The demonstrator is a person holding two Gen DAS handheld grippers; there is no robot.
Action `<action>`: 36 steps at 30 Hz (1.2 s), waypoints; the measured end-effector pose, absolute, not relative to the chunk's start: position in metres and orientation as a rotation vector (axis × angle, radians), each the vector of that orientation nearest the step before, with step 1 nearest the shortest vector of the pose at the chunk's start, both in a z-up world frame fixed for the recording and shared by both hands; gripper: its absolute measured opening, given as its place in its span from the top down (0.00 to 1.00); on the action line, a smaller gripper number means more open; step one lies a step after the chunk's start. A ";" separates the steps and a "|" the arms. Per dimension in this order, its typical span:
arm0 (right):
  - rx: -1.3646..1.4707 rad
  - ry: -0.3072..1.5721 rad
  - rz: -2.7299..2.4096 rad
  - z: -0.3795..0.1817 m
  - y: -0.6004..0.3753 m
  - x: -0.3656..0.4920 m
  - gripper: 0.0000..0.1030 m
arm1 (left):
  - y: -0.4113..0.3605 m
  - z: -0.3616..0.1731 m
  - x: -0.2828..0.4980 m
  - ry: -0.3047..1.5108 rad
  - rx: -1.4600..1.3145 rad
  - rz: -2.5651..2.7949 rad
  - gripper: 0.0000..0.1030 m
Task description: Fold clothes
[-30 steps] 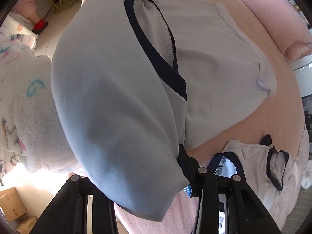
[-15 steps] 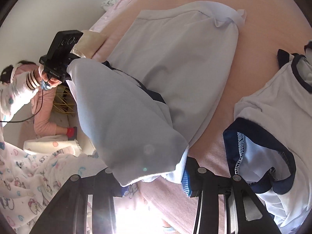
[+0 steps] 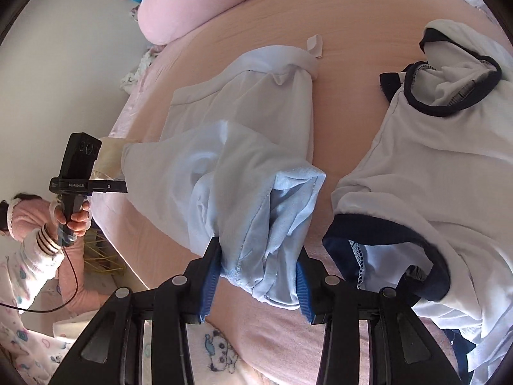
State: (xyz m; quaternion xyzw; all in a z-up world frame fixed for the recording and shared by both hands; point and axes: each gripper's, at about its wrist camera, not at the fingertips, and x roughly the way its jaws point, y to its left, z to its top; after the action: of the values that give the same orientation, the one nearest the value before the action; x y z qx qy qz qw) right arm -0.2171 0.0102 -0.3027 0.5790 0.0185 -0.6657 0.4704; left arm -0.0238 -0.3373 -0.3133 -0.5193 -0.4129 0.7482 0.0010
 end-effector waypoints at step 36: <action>1.277 0.006 -2.338 -0.280 -0.017 -0.179 0.78 | -0.319 -0.317 0.013 -1.718 -1.291 2.785 0.73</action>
State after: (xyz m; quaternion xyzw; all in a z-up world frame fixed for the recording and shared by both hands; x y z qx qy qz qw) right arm -0.1791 -0.0170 -0.2803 0.4657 0.0022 -0.8528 0.2364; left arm 0.0132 -0.3192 -0.3167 -0.3605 -0.4798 0.7777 -0.1870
